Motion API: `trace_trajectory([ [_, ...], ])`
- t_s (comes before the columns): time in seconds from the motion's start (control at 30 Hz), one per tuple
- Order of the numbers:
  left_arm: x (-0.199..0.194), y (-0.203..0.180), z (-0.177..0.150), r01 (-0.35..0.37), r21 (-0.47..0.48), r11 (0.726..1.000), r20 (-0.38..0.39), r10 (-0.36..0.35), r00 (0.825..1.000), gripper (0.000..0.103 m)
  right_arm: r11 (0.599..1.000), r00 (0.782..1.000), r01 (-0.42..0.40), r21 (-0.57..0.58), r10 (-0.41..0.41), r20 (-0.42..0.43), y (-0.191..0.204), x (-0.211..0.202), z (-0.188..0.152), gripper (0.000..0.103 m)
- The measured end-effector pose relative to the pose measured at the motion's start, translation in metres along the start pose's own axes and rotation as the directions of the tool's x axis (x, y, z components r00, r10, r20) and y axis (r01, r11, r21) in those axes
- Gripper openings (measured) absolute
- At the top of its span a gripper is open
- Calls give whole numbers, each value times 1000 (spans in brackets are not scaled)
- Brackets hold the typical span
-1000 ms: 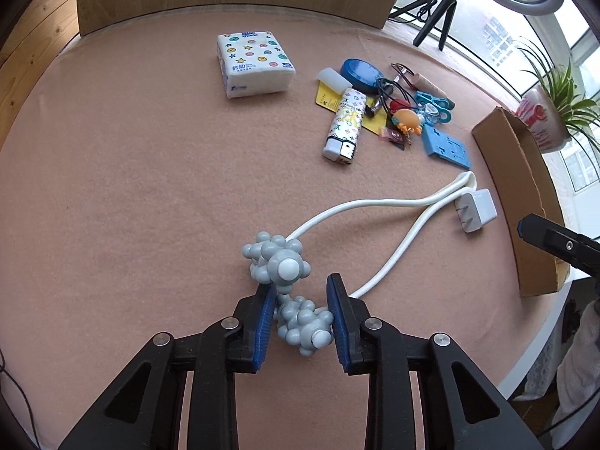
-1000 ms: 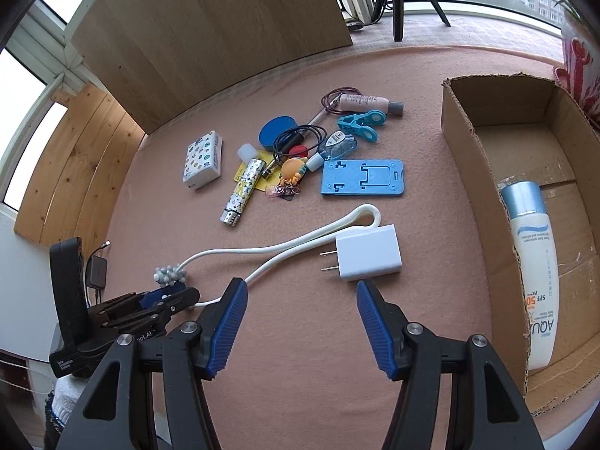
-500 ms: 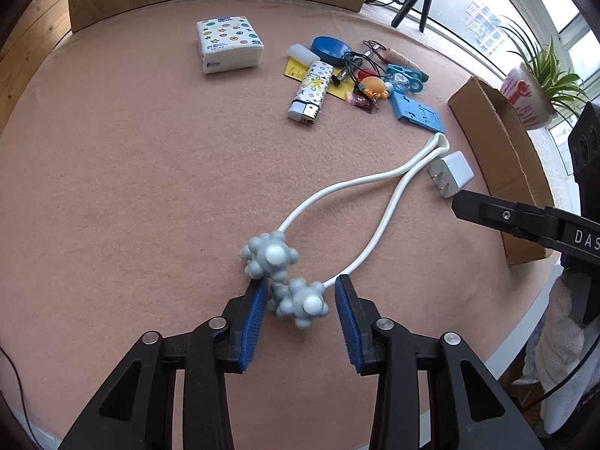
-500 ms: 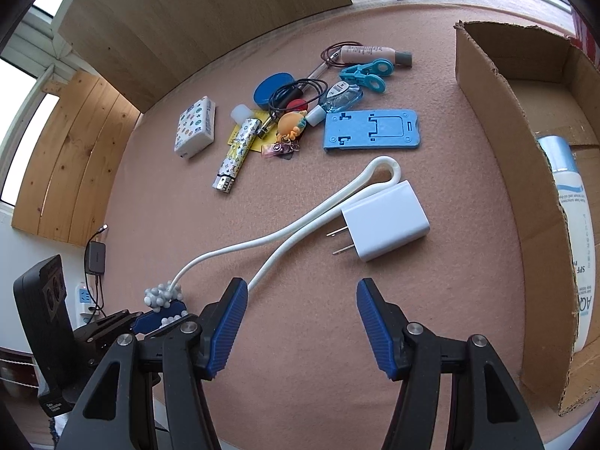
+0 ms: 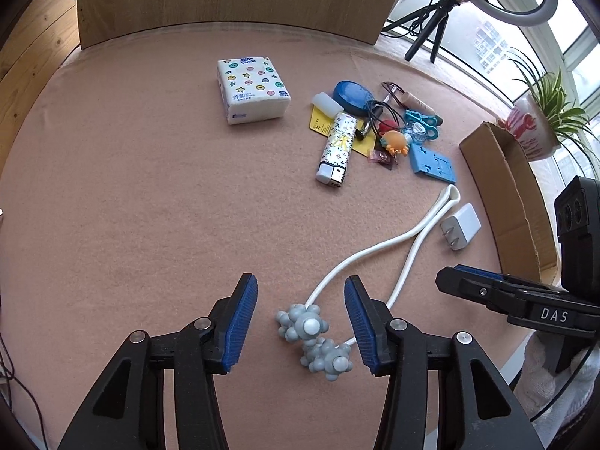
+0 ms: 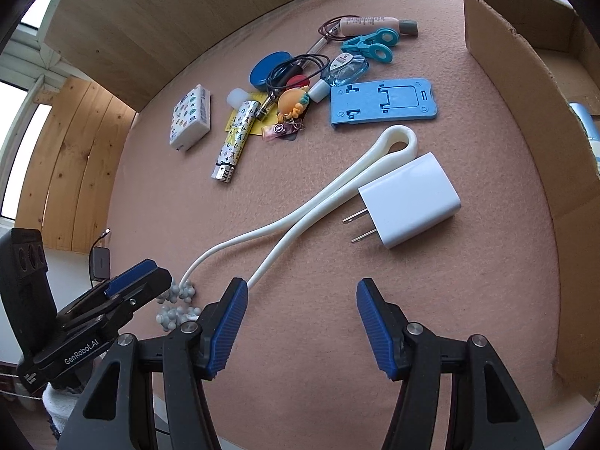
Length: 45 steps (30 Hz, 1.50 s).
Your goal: Organize objects
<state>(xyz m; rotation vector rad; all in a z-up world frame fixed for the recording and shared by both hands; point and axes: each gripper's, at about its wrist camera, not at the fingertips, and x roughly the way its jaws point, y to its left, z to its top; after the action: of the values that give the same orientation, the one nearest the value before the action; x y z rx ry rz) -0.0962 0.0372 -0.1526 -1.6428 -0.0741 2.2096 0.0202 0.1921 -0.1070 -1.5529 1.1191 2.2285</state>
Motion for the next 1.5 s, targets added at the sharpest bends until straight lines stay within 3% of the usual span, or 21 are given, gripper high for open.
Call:
trace_trajectory([
  [0.17, 18, -9, 4, 16, 53, 998, -47, -13, 999, 43, 1000, 1000, -13, 14, 13, -24, 6, 11, 0, 56],
  [0.27, 24, -14, 0, 33, 84, 996, -64, -28, 998, 39, 1000, 999, -24, 16, 24, -36, 10, 17, -1, 50],
  [0.33, 24, -17, -3, 34, 99, 995, -62, -27, 998, 38, 1000, 999, -29, 4, 29, -41, 14, 19, -1, 39],
  [0.5, 25, -18, -11, 58, 94, 994, -75, -51, 996, 34, 1000, 999, -27, -9, 26, -47, 21, 23, -1, 32],
  [0.63, 24, -24, -22, 86, 102, 991, -92, -76, 993, 34, 999, 998, -24, -24, 23, -59, 27, 27, -2, 21],
  [0.93, 25, -51, -57, 174, 99, 980, -137, -160, 978, 34, 993, 998, 26, -119, -32, -50, 42, 28, -5, 18],
  [1.5, 28, -50, -46, 152, 114, 982, -123, -138, 983, 32, 994, 998, -9, -108, 2, -63, 31, 22, -19, 16],
])
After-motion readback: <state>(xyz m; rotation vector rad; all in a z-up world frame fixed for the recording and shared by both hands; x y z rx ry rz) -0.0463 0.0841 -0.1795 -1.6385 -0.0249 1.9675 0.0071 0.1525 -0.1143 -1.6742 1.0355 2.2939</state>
